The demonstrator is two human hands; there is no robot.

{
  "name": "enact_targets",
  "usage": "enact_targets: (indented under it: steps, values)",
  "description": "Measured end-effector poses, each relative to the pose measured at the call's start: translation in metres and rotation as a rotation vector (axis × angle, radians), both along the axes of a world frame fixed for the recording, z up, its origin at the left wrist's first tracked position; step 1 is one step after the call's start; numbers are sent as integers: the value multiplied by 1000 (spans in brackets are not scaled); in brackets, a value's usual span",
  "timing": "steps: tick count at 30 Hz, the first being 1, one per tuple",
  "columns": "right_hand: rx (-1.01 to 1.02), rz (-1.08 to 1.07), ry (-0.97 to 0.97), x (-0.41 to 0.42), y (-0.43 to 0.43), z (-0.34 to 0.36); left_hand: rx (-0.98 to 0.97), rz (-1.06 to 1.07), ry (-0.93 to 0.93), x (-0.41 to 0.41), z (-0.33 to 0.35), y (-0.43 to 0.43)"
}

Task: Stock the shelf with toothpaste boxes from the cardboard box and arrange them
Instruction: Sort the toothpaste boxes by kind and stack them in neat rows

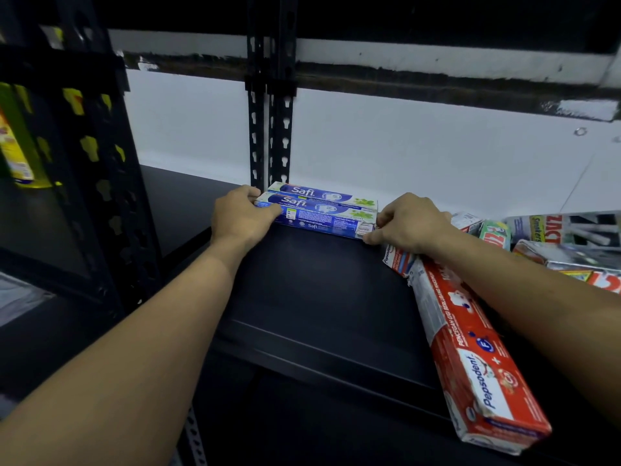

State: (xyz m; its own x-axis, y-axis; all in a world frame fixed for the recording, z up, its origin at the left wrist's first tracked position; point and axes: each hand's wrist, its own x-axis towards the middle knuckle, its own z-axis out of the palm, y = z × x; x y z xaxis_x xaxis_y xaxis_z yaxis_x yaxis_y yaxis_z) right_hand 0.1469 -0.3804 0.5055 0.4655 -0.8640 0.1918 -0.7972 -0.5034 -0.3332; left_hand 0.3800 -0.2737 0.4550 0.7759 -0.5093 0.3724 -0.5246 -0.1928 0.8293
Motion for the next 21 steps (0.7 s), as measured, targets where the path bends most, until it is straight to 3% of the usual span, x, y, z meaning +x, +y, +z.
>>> enact_targets:
  steps: [21]
  values:
    - [-55, -26, -2, -3, -1, -3, -29, -32, 28, -1, 0, 0]
